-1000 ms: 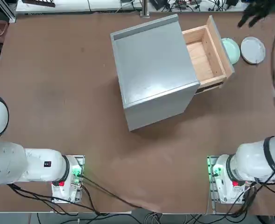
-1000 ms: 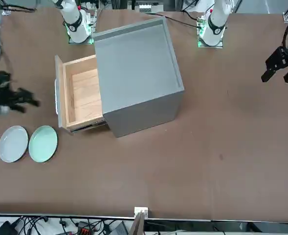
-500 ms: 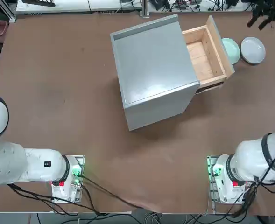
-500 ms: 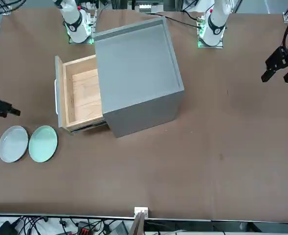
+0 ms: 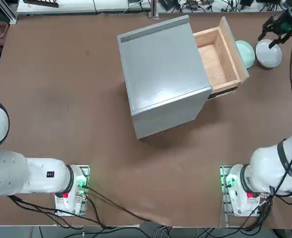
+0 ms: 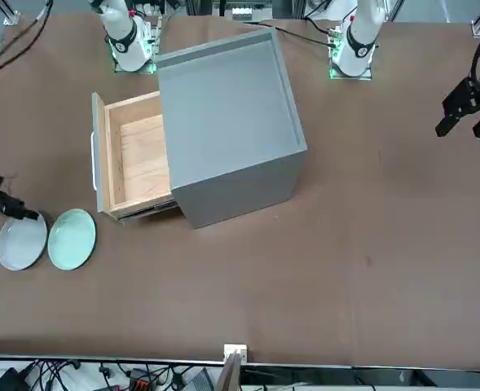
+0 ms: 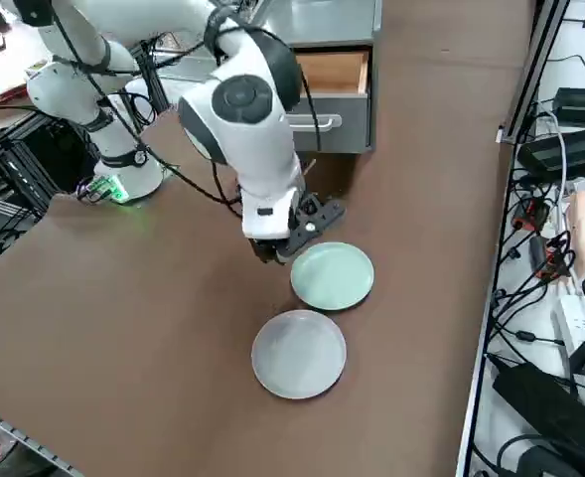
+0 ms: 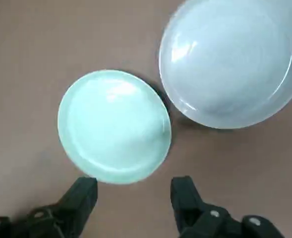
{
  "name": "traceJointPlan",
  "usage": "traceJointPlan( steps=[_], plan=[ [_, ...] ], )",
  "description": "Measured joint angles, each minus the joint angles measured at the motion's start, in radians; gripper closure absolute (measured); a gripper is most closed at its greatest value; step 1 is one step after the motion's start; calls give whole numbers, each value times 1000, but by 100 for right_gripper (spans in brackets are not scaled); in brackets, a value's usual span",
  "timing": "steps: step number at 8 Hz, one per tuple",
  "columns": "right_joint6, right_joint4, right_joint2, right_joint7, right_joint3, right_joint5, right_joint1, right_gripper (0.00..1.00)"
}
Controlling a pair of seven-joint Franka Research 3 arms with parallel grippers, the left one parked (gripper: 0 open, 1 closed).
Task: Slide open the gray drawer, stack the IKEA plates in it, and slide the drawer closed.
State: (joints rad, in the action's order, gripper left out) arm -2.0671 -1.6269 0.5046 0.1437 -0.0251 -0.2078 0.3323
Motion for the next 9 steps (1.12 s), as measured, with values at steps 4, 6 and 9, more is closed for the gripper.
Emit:
traceJointPlan(
  steps=[4, 6, 9],
  plan=[
    [-246, -207, -1, 134, -11, 48, -29, 18],
    [-372, -291, 1, 134, -16, 51, -27, 21],
    [-459, -316, 22, 134, -16, 52, -25, 29]
  ],
)
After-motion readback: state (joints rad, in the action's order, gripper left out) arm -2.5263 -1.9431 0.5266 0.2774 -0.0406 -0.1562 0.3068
